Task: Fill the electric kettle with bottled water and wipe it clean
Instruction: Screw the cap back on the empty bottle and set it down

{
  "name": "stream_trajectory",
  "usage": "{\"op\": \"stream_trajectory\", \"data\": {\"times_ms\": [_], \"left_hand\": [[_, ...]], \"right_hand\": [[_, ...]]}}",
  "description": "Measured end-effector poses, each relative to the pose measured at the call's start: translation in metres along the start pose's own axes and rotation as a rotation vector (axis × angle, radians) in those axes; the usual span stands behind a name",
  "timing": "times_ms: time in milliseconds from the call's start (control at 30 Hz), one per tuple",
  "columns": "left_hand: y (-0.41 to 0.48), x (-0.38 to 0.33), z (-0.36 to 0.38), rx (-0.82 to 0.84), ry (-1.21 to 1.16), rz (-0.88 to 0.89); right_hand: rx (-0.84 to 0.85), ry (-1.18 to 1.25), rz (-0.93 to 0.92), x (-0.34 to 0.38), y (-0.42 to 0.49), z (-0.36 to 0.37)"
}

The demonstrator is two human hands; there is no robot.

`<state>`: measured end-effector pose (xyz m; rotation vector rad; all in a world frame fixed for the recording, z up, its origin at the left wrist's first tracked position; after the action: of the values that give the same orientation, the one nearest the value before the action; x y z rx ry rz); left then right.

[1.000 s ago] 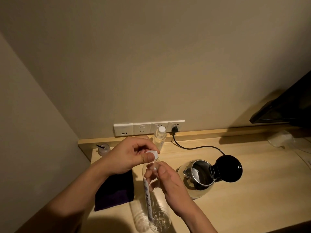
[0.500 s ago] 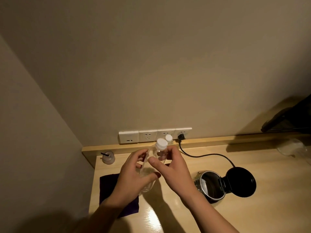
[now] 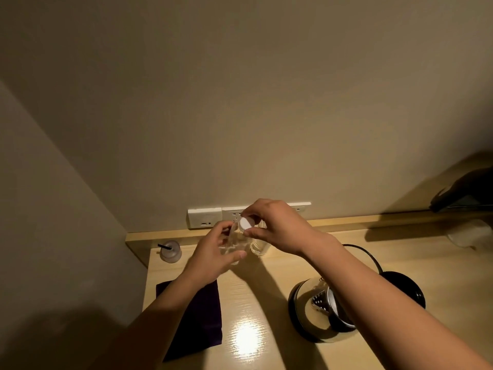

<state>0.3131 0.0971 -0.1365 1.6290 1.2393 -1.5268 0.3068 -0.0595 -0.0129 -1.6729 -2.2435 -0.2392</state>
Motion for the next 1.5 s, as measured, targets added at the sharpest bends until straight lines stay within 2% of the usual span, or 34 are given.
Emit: {"op": "stream_trajectory", "data": {"times_ms": [300,433,733,1033,1167,1333,1500], "left_hand": [[0.033,0.055,0.012,0.024,0.035,-0.104],[0.041,0.067,0.012,0.008,0.025,-0.107],[0.046,0.064,0.014,-0.019,0.063,-0.087],[0.033,0.055,0.007,-0.022,0.015,-0.073],[0.009,0.045,-0.005,-0.066,0.007,-0.097],[-0.036,0.038,-0.013,-0.212,-0.054,-0.15],[-0.062,0.018,0.045,-0.048,-0.18,-0.158]], "right_hand": [[0.072,-0.217,0.041,-0.017,0.025,0.05],[0.068,-0.241,0.054,-0.021,0.031,0.054],[0.095,-0.264,0.085,-0.026,0.033,0.053],[0.051,-0.308,0.057,-0.024,0.026,0.046],[-0.005,-0.277,0.071,-0.025,0.004,0.024],[-0.117,-0.132,0.147,-0.04,-0.058,-0.014],[-0.111,-0.102,0.28,-0.08,-0.139,-0.031]]}}
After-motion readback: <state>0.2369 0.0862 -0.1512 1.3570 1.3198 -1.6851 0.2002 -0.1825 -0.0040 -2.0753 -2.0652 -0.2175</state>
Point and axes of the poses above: each hand's wrist, its own y-axis towards the middle knuckle, its own z-axis out of the palm, x = y × z, the point moved 6 cm from there along y, towards the middle knuckle, and after that the axes turned 8 degrees about -y, right-handed, at the moved point
